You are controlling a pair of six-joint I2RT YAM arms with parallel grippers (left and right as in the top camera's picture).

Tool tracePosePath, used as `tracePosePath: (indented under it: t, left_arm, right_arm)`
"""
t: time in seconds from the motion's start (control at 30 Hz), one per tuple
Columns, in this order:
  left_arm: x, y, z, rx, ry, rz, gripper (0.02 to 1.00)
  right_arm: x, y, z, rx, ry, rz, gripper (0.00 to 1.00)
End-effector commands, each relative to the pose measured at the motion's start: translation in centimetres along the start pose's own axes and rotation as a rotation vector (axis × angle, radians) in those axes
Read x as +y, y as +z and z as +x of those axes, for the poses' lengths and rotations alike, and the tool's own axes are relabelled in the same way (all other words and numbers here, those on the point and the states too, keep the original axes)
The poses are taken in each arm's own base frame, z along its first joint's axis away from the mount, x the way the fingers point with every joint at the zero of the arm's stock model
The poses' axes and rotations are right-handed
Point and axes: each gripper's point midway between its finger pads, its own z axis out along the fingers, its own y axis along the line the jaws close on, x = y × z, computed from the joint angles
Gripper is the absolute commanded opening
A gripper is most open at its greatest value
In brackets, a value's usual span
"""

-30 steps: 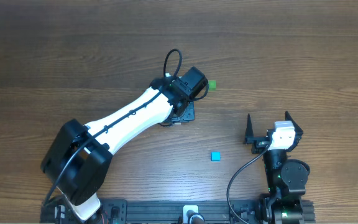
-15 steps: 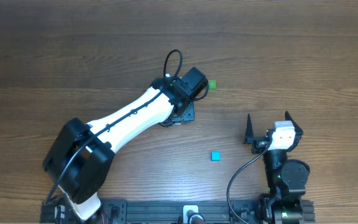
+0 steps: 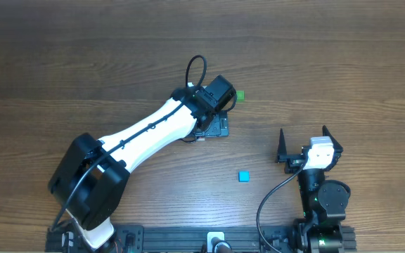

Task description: Stack Cubes

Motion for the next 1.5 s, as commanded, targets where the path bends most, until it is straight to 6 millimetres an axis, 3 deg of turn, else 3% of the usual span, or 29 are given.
tracePosePath:
  t: [0.03, 0.2, 0.33, 0.47, 0.53, 0.67, 0.8, 0.97, 1.2, 1.33, 1.5]
  left_arm:
    - [-0.1, -0.9, -1.8, -0.065, -0.017, 0.007, 0.998]
    - [1.6, -5.8, -5.6, -0.209, -0.068, 0.065, 0.998]
    - [4.8, -12.5, -9.4, -0.395, -0.122, 0.134, 0.998]
    - [8.9, -19.6, -11.7, -0.593, -0.179, 0.179, 0.993]
    - [11.0, -22.9, -12.2, -0.691, -0.197, 0.192, 0.996]
    - [14.8, -27.5, -11.9, -0.853, -0.188, 0.181, 0.996]
    - [17.5, -30.0, -10.6, -0.996, -0.115, 0.179, 0.993]
    - [20.2, -30.0, -7.2, -1.154, -0.041, 0.181, 0.996]
    - [23.1, -24.8, -2.6, -1.293, -0.072, 0.174, 0.993]
    - [23.8, -21.3, -1.4, -1.332, -0.079, 0.169, 0.996]
    - [23.0, -18.6, -1.0, -1.36, -0.02, 0.202, 0.996]
  right_arm:
    - [0.0, 0.0, 0.2, 0.001, -0.004, 0.0, 0.991]
    - [0.0, 0.0, 0.2, 0.001, -0.004, 0.0, 0.991]
    - [0.0, 0.0, 0.2, 0.001, -0.004, 0.0, 0.991]
    - [0.0, 0.0, 0.2, 0.001, -0.004, 0.0, 0.993]
    - [0.0, 0.0, 0.2, 0.001, -0.004, 0.0, 0.993]
    - [0.0, 0.0, 0.2, 0.001, -0.004, 0.0, 0.993]
    - [0.0, 0.0, 0.2, 0.001, -0.004, 0.0, 0.993]
    - [0.0, 0.0, 0.2, 0.001, -0.004, 0.0, 0.993]
    - [0.0, 0.0, 0.2, 0.001, -0.004, 0.0, 0.993]
    - [0.0, 0.0, 0.2, 0.001, -0.004, 0.0, 0.993]
    - [0.0, 0.0, 0.2, 0.001, -0.004, 0.0, 0.993]
